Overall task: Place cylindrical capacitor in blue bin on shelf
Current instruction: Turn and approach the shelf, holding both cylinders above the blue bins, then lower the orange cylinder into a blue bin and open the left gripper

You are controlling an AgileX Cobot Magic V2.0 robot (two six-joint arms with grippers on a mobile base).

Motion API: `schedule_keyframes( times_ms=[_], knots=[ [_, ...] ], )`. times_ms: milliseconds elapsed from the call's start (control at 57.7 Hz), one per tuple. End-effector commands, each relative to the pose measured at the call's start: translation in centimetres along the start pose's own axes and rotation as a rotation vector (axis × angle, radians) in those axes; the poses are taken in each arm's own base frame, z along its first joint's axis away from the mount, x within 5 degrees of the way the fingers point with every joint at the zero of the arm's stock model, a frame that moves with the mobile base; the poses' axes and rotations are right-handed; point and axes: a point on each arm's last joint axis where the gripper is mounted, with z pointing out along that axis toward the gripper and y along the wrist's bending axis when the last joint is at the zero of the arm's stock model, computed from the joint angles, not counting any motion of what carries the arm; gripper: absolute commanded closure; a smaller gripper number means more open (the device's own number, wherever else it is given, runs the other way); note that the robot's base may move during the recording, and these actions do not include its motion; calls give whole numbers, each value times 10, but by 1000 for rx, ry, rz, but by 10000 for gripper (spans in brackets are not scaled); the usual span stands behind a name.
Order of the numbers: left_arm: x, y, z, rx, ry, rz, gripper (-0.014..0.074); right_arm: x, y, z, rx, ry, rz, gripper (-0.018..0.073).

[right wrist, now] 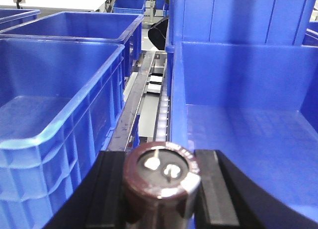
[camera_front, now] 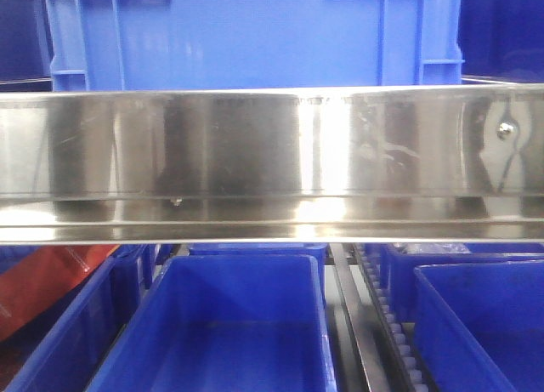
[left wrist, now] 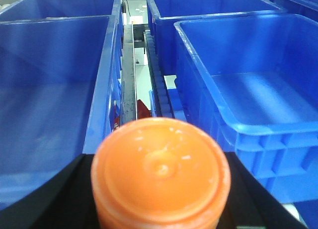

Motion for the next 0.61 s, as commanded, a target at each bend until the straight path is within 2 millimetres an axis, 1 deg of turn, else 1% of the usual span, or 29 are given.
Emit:
schedule_keyframes(
  times_ms=[0,590],
  knots=[
    [-3,-1,-2,9,-27,0,707,-1,0,-1,0,-24,-6,721],
    [-3,-1,-2,9,-27,0,707,-1,0,-1,0,-24,-6,721]
  ],
)
